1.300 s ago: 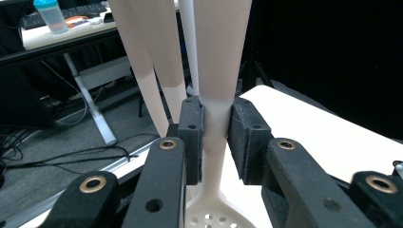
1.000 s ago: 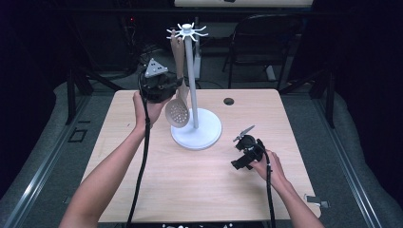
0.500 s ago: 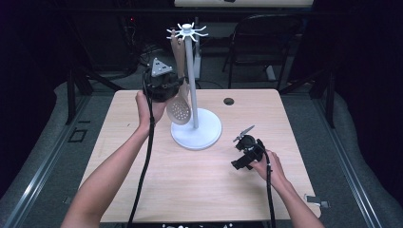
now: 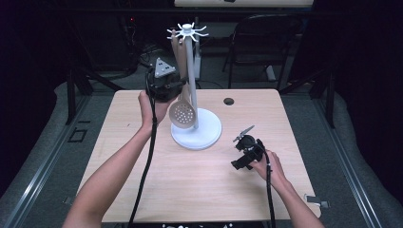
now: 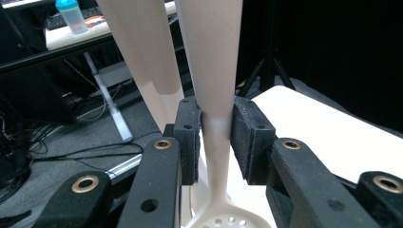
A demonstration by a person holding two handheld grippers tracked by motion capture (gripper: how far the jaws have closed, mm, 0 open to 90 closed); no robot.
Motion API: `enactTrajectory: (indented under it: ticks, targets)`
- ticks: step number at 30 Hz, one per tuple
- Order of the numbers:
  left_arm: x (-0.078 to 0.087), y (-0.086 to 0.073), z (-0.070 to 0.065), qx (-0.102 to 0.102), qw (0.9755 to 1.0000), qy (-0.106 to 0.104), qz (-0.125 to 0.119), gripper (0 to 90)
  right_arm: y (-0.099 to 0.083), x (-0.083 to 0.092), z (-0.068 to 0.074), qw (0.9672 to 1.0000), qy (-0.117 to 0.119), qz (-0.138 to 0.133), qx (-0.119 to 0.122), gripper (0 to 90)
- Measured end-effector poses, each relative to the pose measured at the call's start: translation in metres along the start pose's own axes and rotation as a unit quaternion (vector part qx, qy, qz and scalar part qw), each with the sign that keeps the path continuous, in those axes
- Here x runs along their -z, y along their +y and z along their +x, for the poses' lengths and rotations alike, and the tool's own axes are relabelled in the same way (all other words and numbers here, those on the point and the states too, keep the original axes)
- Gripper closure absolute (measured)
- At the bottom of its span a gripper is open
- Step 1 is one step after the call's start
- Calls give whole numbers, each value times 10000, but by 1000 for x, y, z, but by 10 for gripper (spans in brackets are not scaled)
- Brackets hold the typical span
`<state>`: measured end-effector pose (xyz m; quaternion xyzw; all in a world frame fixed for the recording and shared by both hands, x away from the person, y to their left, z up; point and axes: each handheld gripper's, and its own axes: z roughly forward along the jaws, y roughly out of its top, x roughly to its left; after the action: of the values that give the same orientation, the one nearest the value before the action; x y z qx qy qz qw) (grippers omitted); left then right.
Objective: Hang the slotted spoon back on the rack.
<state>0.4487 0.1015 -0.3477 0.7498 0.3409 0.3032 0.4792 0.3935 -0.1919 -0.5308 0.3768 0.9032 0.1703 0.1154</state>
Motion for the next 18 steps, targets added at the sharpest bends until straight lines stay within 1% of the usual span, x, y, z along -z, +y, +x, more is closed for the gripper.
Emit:
enactTrajectory:
  ticks: [3, 6, 8, 9, 11, 12, 14, 18]
  targets:
    - [-1, 0, 1, 34, 10000, -6, 3, 729, 0, -1, 0, 10000, 42, -42, -22, 118]
    - [-1, -2, 3, 60, 10000, -32, -35, 729, -1, -1, 0, 10000, 27, -72, -43, 118]
    - [0, -2, 3, 65, 10000, -49, -53, 729, -1, 0, 0, 10000, 11, -55, -35, 118]
    - [1, -3, 4, 43, 10000, -69, -41, 728, -1, 0, -1, 10000, 41, -49, -26, 118]
    - [4, -5, 4, 34, 9999, -106, -49, 723, -1, 0, 0, 9999, 43, -83, -53, 118]
    - [6, -7, 5, 31, 9999, -140, -50, 692, -1, 0, -1, 9999, 38, -88, -64, 117]
    - [7, -7, 6, 11, 9999, -159, -23, 657, -1, 0, -1, 9999, 45, -105, -77, 116]
    - [16, -12, 10, 4, 9997, -256, 22, 580, -1, 0, -1, 9999, 23, -104, -70, 116]
